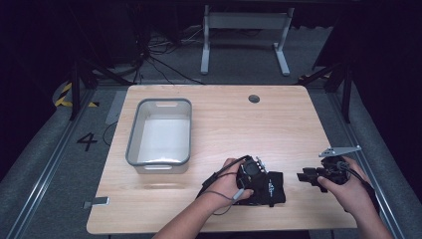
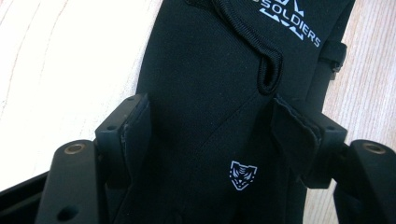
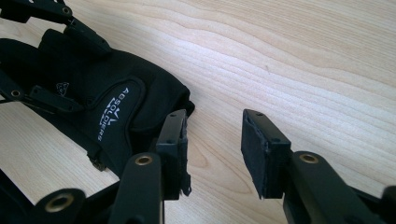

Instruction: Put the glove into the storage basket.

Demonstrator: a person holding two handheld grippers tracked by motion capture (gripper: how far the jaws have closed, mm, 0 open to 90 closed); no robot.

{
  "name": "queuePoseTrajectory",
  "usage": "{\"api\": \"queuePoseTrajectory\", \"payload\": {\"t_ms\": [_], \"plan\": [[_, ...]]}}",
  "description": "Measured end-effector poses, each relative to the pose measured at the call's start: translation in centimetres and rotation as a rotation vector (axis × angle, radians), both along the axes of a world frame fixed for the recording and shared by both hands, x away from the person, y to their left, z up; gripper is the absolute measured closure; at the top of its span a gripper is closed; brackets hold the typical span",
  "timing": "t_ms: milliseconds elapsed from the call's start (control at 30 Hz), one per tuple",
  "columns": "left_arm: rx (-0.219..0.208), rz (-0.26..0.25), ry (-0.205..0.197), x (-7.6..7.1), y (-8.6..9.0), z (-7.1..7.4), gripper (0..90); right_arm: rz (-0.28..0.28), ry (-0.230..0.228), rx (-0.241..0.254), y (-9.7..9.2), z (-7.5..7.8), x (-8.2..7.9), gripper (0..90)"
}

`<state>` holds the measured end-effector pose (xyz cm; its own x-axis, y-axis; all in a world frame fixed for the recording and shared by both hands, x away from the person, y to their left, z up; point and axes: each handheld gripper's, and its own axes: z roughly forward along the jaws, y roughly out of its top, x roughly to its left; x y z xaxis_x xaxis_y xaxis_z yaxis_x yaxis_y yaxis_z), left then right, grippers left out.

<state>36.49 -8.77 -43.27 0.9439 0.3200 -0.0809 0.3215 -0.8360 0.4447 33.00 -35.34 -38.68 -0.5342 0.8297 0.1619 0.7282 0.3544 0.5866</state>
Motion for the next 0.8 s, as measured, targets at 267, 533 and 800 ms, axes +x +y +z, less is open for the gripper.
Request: {"api": "queuePoseTrajectory", "payload": {"t_ms": [267,533,800], "plan": [[0.018,0.005,-0.031,-0.50,-0.24,-0.42,29.8,0.003,0.001,0.006,0.04,-0.10,0.11,61.7],[0.022,0.009,-0.050,-0.78,-0.28,-0.66,30.1,0.016,0.014,0.031,0.10,-0.23,0.22,61.7],[0.022,0.002,-0.053,-0.66,-0.21,-0.66,34.7,0.022,0.020,0.033,0.28,-0.36,0.21,61.8]]}}
